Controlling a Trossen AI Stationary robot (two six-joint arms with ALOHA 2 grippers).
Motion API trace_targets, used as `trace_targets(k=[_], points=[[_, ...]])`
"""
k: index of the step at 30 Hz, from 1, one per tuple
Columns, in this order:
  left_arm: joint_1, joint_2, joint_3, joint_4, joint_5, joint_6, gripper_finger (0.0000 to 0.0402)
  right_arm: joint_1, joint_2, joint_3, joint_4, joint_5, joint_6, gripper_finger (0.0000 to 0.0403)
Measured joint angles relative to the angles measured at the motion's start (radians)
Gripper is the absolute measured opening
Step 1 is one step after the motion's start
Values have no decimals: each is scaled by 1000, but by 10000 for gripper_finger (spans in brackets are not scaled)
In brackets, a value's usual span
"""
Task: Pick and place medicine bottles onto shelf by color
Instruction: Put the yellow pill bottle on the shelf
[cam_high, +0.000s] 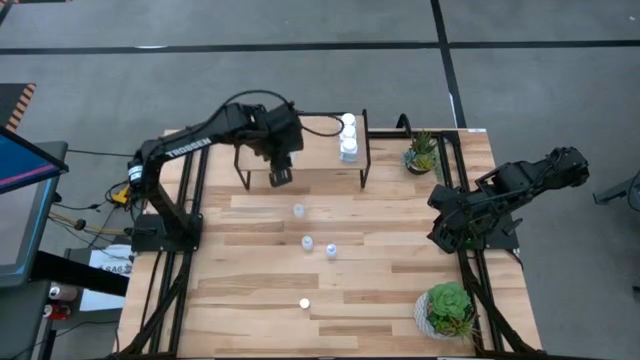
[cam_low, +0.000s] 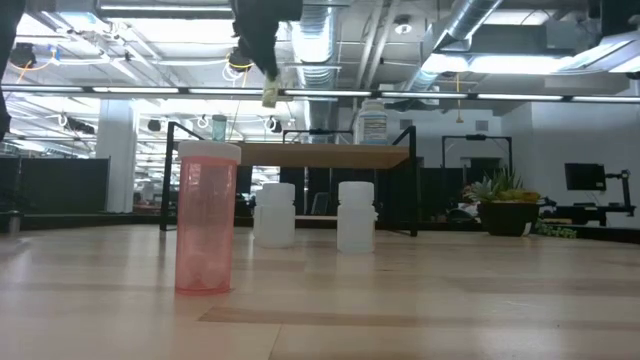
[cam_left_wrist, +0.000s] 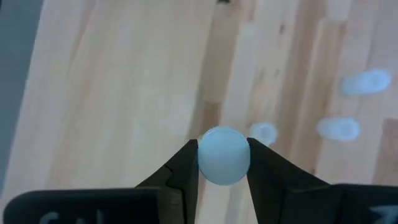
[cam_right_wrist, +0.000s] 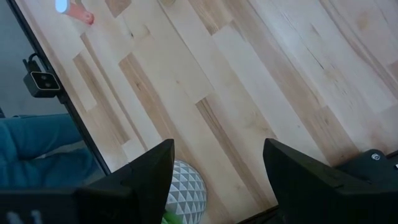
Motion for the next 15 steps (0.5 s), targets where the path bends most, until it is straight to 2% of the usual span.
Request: trace_targets(k=[10,15], points=[[213,0,0,39,83,183,86,0,0,0,1,0,0,270],[322,1,0,42,88,233,87,0,0,0,1,0,0,270]])
